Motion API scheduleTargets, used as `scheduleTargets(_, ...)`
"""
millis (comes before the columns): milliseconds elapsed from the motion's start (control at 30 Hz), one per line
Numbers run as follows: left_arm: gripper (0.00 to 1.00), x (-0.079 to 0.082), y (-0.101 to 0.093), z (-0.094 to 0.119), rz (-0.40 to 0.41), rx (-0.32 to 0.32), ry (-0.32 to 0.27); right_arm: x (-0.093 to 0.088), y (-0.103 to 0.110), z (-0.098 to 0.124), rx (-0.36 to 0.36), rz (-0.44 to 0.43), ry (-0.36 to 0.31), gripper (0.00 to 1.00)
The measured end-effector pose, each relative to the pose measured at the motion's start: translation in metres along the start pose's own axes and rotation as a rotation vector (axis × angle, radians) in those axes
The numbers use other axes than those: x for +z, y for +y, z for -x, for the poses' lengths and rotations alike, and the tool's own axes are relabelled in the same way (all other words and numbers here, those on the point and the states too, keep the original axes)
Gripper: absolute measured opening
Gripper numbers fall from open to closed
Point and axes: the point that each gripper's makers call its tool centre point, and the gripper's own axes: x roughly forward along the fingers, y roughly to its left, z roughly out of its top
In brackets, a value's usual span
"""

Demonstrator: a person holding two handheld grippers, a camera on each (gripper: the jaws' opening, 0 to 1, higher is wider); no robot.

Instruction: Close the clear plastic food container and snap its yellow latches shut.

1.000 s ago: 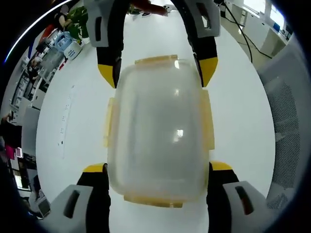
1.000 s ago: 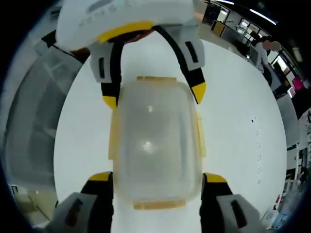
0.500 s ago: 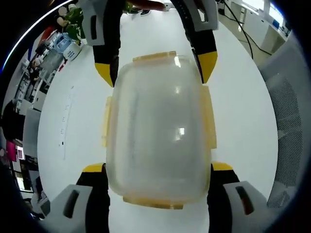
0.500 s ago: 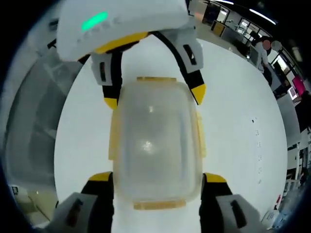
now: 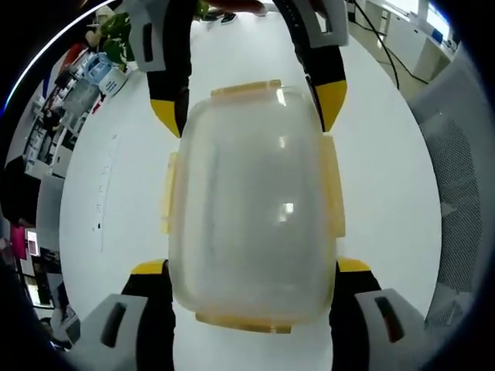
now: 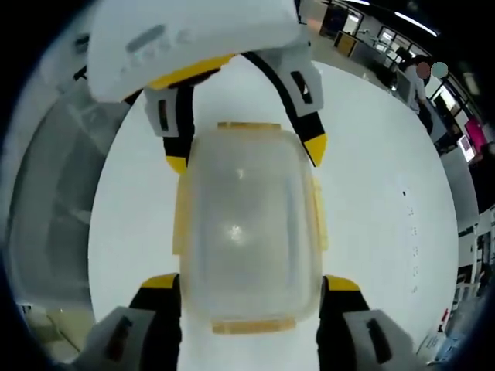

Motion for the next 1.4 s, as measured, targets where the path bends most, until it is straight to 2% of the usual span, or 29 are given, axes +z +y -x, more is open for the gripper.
scheduleTargets(133,0.81,-0.008,-0.001,0.002,-0.004,0.001,0.003,0.009,0.002,-0.003,-0.004,-0.003,0.006,0.71)
scheduleTargets(667,0.81,-0.059,-0.011,0.02,0.01,0.009,0.025,0.057,0.013,-0.019,0.001,0.007,0.001,0.71)
scheduleTargets(967,0.82,-0.08,-0.015,0.027,0.014,0.014,0.033,0.079,0.019,-0.026,0.001,0.008,0.007,0.71)
scheduleTargets(1133,0.82,-0.086,-0.015,0.029,0.015,0.015,0.029,0.085,0.02,-0.027,-0.002,0.006,0.005,0.71)
scheduleTargets(1400,0.82,-0.085,-0.009,0.028,0.021,0.016,0.022,0.085,0.014,-0.027,0.0,0.006,0.007,0.71)
